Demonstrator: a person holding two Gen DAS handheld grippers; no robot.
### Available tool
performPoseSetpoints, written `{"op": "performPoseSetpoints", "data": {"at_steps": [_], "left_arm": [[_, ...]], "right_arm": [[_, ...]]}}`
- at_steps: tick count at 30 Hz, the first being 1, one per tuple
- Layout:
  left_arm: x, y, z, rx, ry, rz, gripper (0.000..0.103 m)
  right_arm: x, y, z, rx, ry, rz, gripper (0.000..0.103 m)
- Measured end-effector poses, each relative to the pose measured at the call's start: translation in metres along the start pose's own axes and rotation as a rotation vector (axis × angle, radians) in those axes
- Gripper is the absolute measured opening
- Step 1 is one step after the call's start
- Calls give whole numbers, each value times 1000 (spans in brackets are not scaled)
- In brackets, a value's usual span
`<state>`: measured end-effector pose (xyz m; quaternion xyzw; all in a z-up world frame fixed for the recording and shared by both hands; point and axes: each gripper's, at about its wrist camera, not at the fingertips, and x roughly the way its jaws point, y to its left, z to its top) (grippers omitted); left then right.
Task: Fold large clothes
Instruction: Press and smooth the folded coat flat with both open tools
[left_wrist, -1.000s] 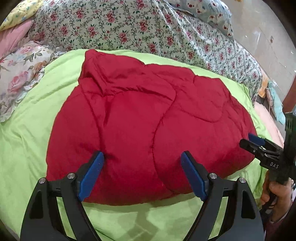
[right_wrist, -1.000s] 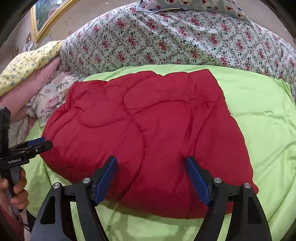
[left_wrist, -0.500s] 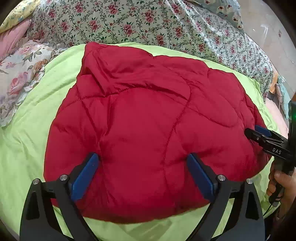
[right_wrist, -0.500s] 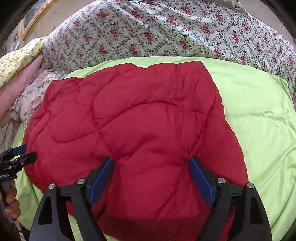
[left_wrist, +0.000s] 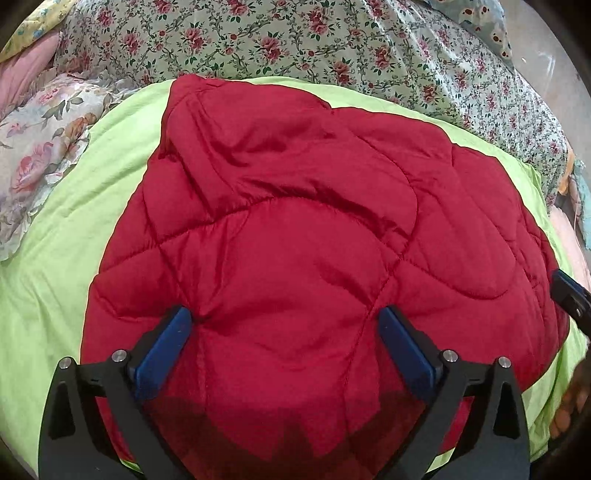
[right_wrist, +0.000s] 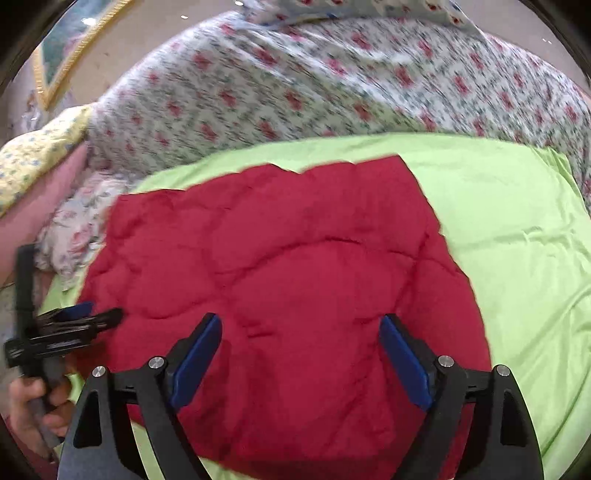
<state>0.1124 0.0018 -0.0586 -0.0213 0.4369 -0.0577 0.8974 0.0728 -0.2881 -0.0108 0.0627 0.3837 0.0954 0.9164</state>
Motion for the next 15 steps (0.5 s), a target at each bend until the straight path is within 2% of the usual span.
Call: {"op": "performPoseSetpoints", "data": {"at_steps": [3,6,12,15], "left_arm": [[1,0,1,1,0,4,103],[-3,0,1,-5,4,4,103],[-30,-4,-8,3,3,0,103],[-47,-7,-18,-14,1,-39,103]], "right_arm": [[2,17,-4,-59,26,29,88],[19,24,-13,-116,79,-33,88],[38,2,-15,-63,92,-61,88],[39,1,-13,-56,89,-62,88]]}}
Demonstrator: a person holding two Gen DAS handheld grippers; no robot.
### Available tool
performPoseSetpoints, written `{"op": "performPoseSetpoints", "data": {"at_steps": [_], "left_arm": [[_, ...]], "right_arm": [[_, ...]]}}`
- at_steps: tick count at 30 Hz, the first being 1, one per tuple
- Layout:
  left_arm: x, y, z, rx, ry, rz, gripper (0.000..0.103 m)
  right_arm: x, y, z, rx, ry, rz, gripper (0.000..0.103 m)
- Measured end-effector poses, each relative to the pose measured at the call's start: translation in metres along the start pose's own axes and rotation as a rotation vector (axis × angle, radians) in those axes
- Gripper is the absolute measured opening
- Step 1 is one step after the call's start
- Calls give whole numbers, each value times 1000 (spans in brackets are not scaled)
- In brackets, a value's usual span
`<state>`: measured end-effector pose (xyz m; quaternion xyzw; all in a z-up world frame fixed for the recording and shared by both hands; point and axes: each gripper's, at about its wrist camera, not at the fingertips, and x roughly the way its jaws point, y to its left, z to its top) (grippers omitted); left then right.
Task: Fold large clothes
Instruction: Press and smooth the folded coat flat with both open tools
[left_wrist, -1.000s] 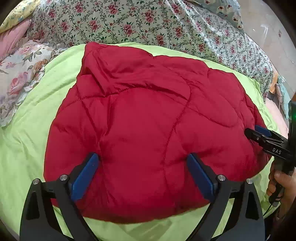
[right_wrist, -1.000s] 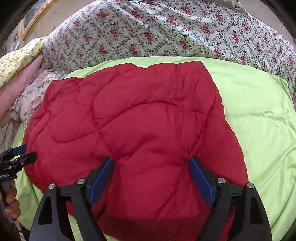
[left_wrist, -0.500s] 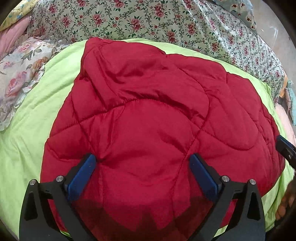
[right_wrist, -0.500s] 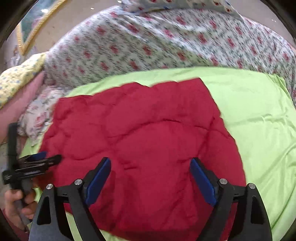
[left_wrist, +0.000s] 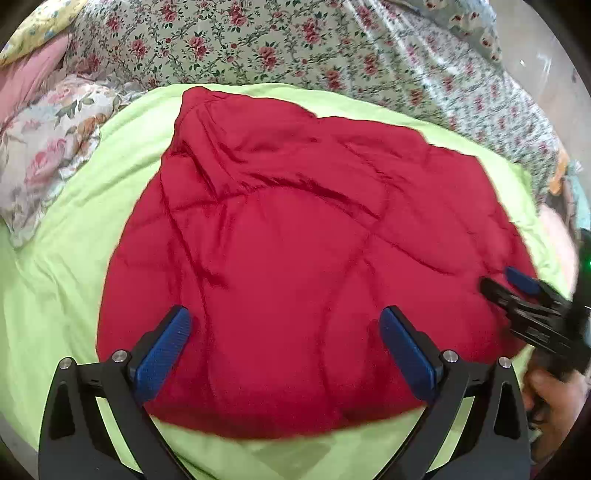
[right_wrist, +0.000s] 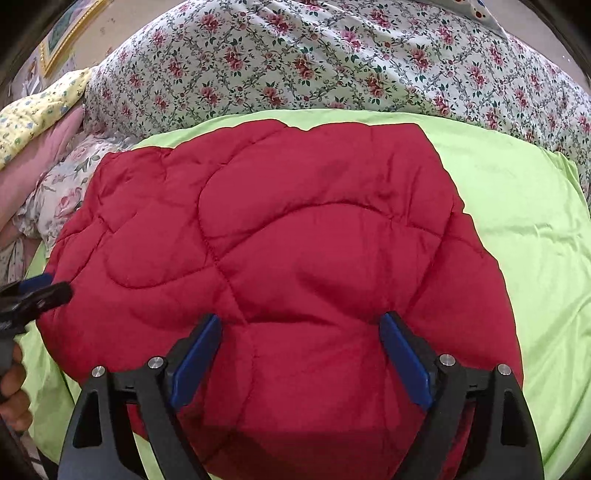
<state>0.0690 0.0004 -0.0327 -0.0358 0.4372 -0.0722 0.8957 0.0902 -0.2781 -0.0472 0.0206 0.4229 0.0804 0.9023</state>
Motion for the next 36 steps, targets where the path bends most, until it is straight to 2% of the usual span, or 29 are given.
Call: {"op": "performPoseSetpoints", "data": {"at_steps": [1,5,11,16,20,25,36], "left_arm": [[-5,-3,-4,3,-4,-10,103],[-11,-14,-11,30,-2,42,103],[-8,-7,-10,3,23,74,103],[-6,-4,-14,1,31,98,103],[2,-12,-18,20,37,112,103],[9,-14,-18,38,34,126,103],[31,-6,-3,40,22,118,103]], "right_arm": [[0,1,-1,-1,-3,-3,88],[2,1,-1,2,-11,-5,88],[2,0,-2,6,-4,-2,88],[-32,10,-5,19,-34,21,88],[-55,35,-18,-37,-80,40,90],[-25,40,-28,-66,-16,-18,90],[-5,9,-13,3,-8,-53,90]]}}
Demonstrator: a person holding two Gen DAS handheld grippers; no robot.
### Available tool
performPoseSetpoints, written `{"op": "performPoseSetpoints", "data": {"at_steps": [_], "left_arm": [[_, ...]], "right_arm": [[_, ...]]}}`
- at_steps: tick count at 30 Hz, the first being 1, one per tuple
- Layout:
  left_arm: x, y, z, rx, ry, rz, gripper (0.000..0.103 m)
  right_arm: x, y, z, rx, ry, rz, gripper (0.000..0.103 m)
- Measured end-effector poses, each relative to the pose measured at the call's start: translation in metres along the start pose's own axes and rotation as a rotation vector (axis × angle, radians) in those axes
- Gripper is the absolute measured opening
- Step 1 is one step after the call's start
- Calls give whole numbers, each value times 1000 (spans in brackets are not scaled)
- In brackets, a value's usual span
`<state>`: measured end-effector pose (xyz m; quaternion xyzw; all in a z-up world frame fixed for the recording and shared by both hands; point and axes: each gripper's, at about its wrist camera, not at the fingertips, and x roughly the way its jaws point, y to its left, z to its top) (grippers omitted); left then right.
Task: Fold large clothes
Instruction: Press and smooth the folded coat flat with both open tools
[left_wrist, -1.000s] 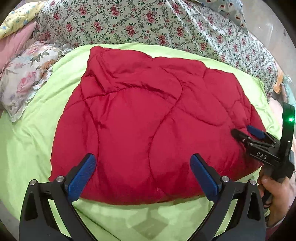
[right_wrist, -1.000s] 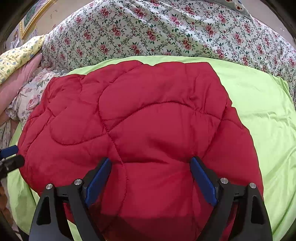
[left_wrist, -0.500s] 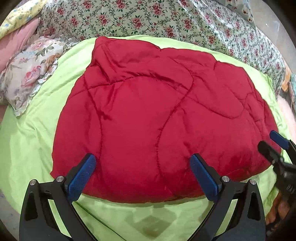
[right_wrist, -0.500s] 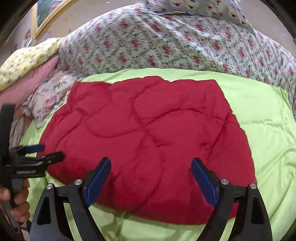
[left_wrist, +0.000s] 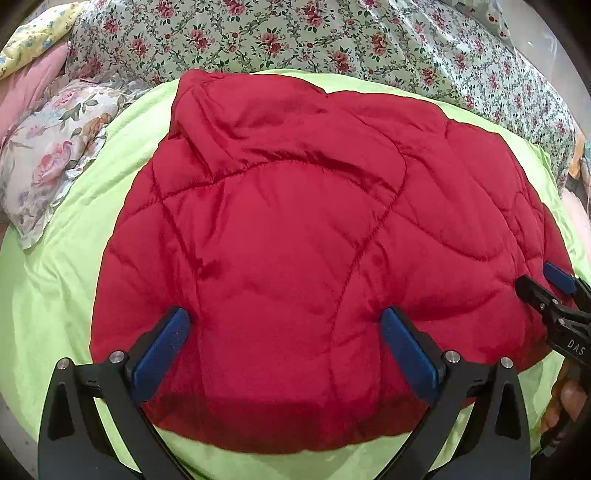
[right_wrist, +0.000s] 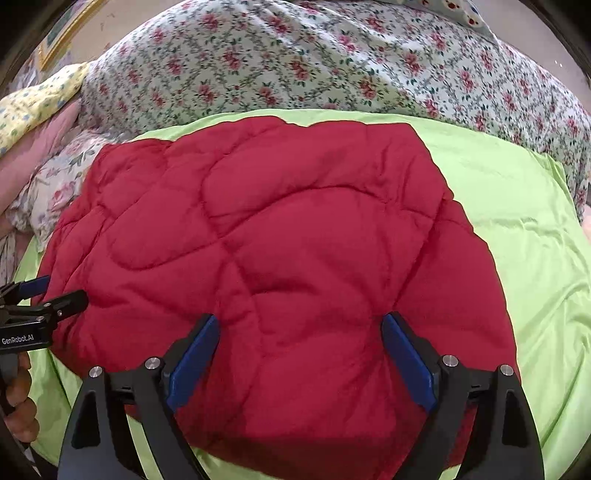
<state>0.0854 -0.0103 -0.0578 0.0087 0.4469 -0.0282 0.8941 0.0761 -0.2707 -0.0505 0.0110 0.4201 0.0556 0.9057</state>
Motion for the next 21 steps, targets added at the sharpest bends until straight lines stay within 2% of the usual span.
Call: {"op": "performPoseSetpoints", "data": {"at_steps": [12,17,21], "left_arm": [[14,7,13,-14,7,-10,103],[15,8,14,-13,7,-9,103],[15,8,14,-12,7,-11,103]], "right_arm": [[6,-7,4,22,8,12,94],[-8,-9,21,42,-24,30,91],[7,-16,29,41,2,25,93]]}}
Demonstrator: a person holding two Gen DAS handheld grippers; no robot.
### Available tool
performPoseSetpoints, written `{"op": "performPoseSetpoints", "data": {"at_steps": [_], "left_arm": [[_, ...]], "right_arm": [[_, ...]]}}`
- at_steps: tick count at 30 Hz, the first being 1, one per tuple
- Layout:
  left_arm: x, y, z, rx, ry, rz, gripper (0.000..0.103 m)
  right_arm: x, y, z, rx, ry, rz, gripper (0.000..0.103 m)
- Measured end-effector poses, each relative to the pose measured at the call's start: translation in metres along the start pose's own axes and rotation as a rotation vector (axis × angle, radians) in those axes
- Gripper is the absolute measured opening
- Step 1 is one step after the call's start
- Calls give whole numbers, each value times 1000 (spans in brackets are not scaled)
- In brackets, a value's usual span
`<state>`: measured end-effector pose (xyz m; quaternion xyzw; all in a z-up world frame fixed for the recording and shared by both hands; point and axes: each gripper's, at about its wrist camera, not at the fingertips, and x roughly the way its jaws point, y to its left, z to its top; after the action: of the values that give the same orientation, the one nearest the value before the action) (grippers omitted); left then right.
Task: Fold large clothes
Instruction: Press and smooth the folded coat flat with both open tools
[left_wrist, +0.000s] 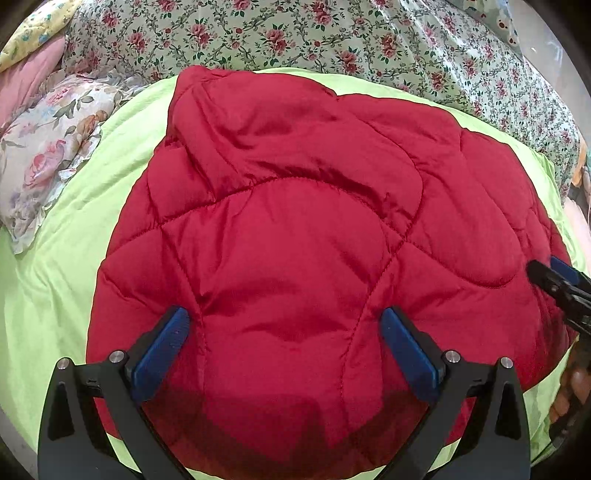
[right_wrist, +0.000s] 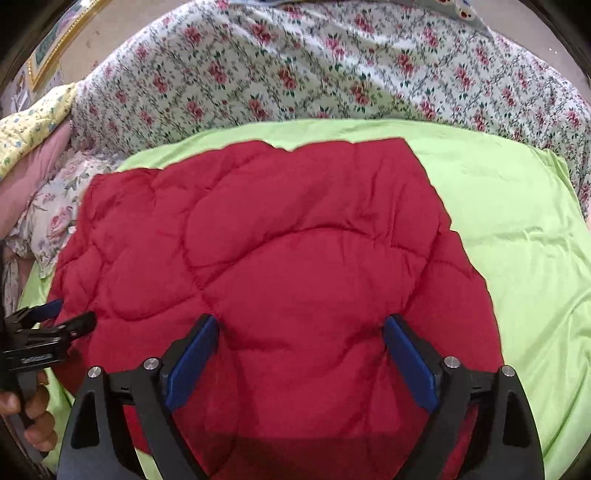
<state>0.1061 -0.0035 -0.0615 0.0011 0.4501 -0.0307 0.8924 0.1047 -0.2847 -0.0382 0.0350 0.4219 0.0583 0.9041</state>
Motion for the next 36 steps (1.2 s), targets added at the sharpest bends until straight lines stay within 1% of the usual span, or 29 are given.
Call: {"op": "performPoseSetpoints", "data": {"at_steps": [2,6,10,13,17,28,30,31,32,34,36], "left_arm": [[0,0,1,2,2,1,103],[-4,2,4,-6,5,-5,103],[-15,13,13,-34,-41,6,103],[-7,23,21,-52,-27,18,103],[15,30,29,-61,3,-3,103],[20,25,26,-53,3,2,103],[21,25,27,-47,7,8,103],[21,25,27,-45,7,9,103],[21,25,27,-43,7,10,103],[22,24,27,-42,5,14,103],[22,24,27,-42,4,16,103]], "right_arm": [[9,-1,0,-8,6,-8,94],[14,-1,-1,-11,6,-15,96],[15,-4,-1,-7,9,-5,96],[14,-5,-1,-2,8,0,96],[15,-6,0,0,7,-1,96],[17,-4,-1,-5,10,-6,96],[13,-2,0,-10,13,-24,94],[4,2,2,-14,-3,-34,90],[-2,4,2,-16,-13,-30,88],[-16,8,0,-18,-37,-8,88],[-16,8,-4,-21,-16,-5,88]]}}
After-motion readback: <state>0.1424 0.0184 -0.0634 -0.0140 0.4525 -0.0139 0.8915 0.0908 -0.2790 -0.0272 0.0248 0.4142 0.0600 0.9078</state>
